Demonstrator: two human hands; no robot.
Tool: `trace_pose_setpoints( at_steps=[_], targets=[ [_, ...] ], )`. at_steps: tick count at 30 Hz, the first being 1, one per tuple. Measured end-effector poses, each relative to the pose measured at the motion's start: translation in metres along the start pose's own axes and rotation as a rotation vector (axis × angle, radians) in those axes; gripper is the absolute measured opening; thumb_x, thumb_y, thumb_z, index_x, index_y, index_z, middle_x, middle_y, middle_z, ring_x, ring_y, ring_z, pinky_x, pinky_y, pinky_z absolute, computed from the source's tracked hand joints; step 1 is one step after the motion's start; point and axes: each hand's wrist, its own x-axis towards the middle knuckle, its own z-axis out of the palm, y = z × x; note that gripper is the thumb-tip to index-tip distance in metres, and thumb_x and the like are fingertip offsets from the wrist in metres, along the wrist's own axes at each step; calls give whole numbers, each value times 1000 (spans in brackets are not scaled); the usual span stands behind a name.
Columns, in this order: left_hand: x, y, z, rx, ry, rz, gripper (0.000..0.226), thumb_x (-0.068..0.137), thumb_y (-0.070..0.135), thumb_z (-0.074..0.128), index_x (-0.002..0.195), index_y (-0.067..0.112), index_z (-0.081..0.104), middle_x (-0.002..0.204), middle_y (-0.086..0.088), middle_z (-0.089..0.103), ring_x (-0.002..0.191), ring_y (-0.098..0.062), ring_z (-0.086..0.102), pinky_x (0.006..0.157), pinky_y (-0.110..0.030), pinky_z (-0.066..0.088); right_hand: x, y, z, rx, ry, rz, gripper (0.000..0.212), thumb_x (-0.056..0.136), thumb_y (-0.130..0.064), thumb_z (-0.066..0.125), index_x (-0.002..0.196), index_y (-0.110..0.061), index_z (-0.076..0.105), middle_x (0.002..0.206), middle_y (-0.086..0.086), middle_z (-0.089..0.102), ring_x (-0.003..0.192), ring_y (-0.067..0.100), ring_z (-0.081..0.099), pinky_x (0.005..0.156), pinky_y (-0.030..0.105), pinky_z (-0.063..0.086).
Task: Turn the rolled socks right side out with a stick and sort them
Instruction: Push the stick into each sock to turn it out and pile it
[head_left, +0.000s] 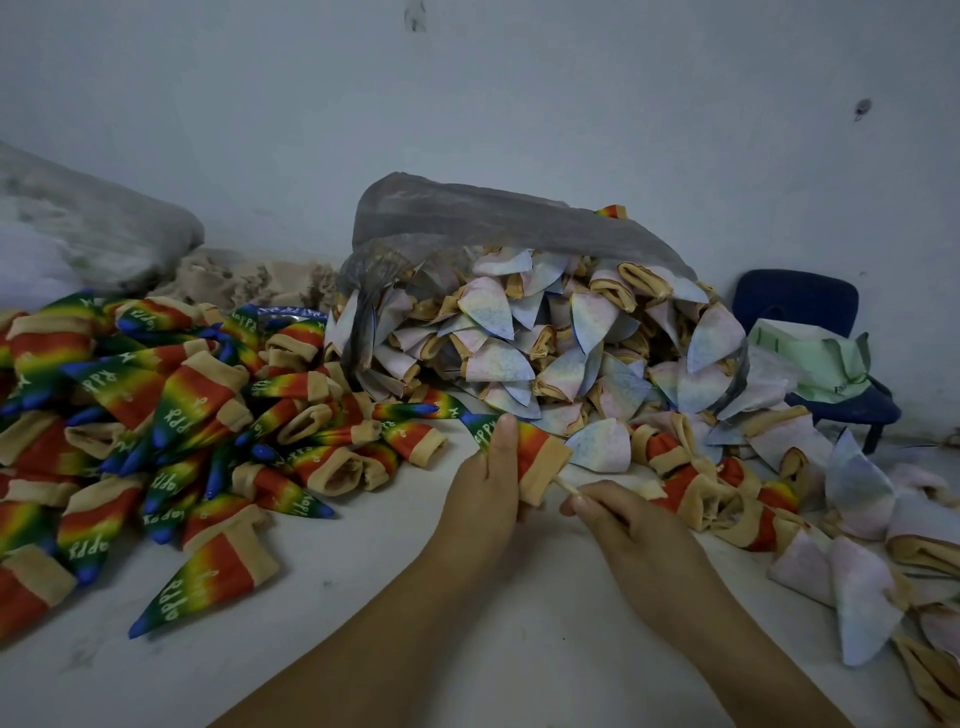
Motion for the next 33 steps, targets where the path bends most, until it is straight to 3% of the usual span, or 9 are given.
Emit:
trace_pose_setpoints(
  at_steps=[3, 5, 9, 12, 18, 22, 26, 28, 33],
  targets=[
    [0, 0, -1, -95, -10, -123, 64, 72, 82, 28, 112, 37, 50, 97, 21, 55, 97, -4, 55, 91, -24, 40, 4, 4, -3, -59, 76, -54, 21, 92, -47, 46, 94, -37, 64, 90, -17, 62, 84, -2, 55, 74, 29, 48],
    [1, 3, -4, -188, -12, -102, 52, 72, 76, 44, 112, 43, 51, 106, 20, 54, 104, -7, 55, 99, -33, 42, 6, 8, -5, -59, 99, -57, 18, 92, -45, 47, 96, -38, 64, 91, -18, 58, 86, -3, 53, 74, 27, 46],
    [6, 7, -10, -507, -26, -105, 13, 81, 40, 68, 90, 37, 77, 103, 1, 74, 99, -15, 71, 86, -29, 57, 7, 16, -8, -29, 119, -46, 15, 94, -40, 49, 94, -36, 63, 95, -13, 58, 88, -1, 53, 75, 28, 46],
    [9, 3, -11, -623, -29, -139, 20, 88, 28, 66, 78, 38, 79, 96, 2, 77, 94, -13, 73, 79, -27, 58, 8, 18, -10, -21, 120, -45, 17, 94, -38, 49, 95, -31, 65, 97, -11, 58, 88, 1, 53, 76, 29, 46],
    [13, 4, -13, -732, 53, -233, 28, 96, 38, 57, 101, 15, 73, 98, -7, 77, 90, -17, 74, 70, -31, 60, 7, 20, -14, -38, 129, -51, 14, 94, -35, 52, 96, -32, 65, 96, -14, 58, 89, -4, 51, 71, 15, 40],
    [16, 1, -17, -800, 96, -247, 27, 99, 36, 53, 105, 15, 69, 94, -4, 77, 84, -13, 74, 63, -27, 59, 7, 21, -19, -11, 167, -36, 11, 93, -39, 51, 92, -39, 62, 90, -17, 60, 84, -5, 53, 69, 18, 42],
    [18, 1, -19, -896, 149, -297, 36, 99, 38, 52, 123, 12, 60, 99, -6, 77, 88, -16, 75, 59, -28, 58, 6, 23, -18, -7, 57, 14, 17, 94, -42, 46, 85, -42, 61, 86, -10, 66, 81, 5, 59, 70, 28, 47],
    [19, -1, -22, -936, 173, -310, 43, 99, 40, 51, 132, 13, 55, 97, -6, 77, 82, -16, 75, 54, -27, 57, 4, 24, -22, 38, -42, 35, 24, 93, -46, 45, 82, -37, 64, 83, -14, 67, 82, -3, 60, 64, 15, 45],
    [21, -2, -23, -859, 171, -311, 40, 101, 38, 49, 131, 12, 55, 89, -5, 77, 74, -14, 74, 50, -25, 55, 8, 34, -40, 70, -62, 140, 41, 86, -53, 56, 56, -25, 49, 50, -12, 48, 46, 1, 44, 46, 11, 32]
  ],
)
